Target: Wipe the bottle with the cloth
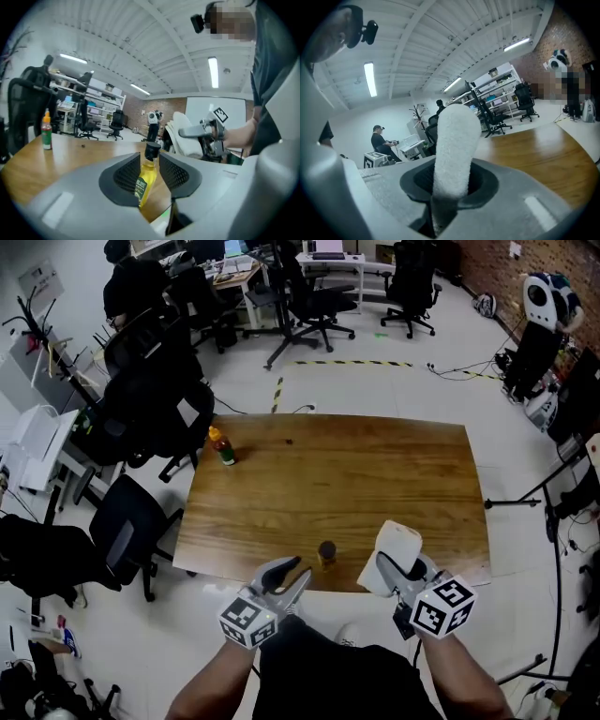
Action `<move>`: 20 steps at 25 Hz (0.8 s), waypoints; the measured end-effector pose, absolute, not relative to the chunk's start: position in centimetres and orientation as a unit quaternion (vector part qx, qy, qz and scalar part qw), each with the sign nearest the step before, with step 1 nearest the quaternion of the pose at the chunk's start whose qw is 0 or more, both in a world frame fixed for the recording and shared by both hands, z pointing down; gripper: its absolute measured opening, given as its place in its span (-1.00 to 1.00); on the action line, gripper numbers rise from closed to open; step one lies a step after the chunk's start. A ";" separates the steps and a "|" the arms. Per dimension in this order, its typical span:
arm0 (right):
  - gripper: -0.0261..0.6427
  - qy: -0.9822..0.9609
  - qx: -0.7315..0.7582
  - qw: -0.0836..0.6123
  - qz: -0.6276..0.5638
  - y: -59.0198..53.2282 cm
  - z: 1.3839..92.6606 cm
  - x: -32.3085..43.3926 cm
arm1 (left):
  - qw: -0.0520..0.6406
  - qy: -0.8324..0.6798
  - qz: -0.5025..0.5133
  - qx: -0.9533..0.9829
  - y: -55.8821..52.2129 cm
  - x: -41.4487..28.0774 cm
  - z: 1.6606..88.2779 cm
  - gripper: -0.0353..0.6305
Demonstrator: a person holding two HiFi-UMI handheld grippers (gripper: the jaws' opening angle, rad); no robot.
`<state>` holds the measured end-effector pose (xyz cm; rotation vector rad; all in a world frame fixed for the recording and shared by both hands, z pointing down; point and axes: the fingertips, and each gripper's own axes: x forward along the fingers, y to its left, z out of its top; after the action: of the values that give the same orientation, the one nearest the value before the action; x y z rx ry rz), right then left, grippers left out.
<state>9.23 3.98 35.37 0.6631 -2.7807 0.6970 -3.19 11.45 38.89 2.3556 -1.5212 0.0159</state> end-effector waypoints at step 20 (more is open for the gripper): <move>-0.69 -0.903 0.304 0.098 0.287 20.6 36.7 12.4 | 0.227 -0.538 0.067 0.809 25.7 -7.3 37.6 -0.84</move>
<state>12.44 20.65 36.72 0.8995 -2.6730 0.8494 -7.30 25.68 37.56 2.2285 -1.4837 0.1851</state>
